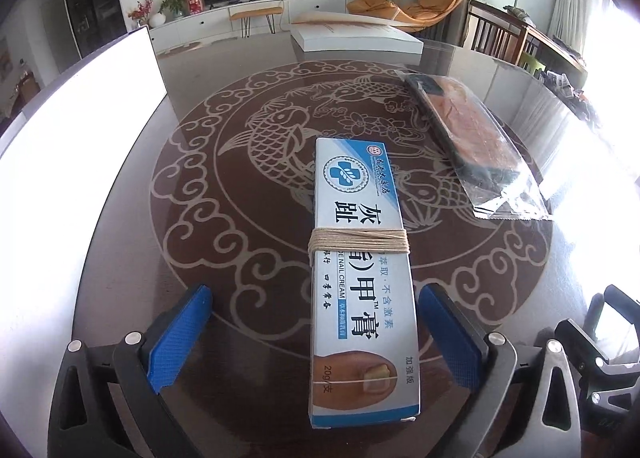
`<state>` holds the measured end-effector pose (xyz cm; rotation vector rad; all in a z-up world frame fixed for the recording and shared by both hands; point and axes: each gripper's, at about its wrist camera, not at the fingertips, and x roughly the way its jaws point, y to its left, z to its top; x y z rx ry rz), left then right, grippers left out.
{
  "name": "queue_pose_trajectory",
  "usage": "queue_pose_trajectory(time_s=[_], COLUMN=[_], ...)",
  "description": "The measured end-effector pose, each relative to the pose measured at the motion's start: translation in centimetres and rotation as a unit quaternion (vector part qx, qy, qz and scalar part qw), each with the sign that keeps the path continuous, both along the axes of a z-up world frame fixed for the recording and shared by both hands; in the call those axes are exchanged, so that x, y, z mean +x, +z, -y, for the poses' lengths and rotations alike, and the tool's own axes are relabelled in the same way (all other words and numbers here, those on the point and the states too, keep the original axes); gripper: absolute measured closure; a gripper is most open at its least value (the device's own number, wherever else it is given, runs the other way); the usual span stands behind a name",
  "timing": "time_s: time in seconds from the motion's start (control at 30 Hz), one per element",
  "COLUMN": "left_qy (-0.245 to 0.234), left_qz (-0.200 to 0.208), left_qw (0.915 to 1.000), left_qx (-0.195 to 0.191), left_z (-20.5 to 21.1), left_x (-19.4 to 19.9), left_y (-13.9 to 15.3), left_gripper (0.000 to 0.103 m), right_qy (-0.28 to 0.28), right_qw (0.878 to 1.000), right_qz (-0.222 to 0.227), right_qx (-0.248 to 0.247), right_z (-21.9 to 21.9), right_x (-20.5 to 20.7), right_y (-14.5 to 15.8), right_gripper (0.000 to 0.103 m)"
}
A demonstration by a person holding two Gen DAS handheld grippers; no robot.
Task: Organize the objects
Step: 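Grasp the bagged orange phone case with the right tool while left holds the cream box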
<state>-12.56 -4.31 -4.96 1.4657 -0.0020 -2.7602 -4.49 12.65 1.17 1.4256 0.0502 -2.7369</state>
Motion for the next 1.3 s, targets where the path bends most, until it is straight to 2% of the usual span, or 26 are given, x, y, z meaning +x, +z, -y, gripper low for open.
queue_pose_trajectory(time_s=[0.93,1.03,1.13,1.23,1.3], left_qy=[0.0,-0.006,-0.01,-0.01,-0.008], left_qz=[0.0,0.002,0.001,0.0,0.0], left_qw=[1.0,1.0,0.9999,0.9999,1.0], left_qx=[0.0,-0.001,0.0,0.0,0.0], left_z=[0.0,-0.1,0.0,0.0,-0.1], left_x=[0.0,-0.1,0.4,0.5,0.5], left_y=[0.0,0.0,0.1,0.1,0.1], left_gripper=[0.0,0.0,0.0,0.0,0.0], right_qy=[0.003,0.023,0.04,0.036,0.039], right_qw=[1.0,1.0,0.997,0.996,0.994], right_qz=[0.0,0.011,0.061,0.063,0.07], right_qx=[0.0,0.001,0.001,-0.046,-0.07], right_z=[0.0,0.0,-0.4,-0.5,0.7], right_x=[0.0,-0.4,-2.7,-6.4,-10.3], right_y=[0.0,0.1,0.6,2.8,4.2], right_gripper=[0.0,0.0,0.0,0.0,0.0])
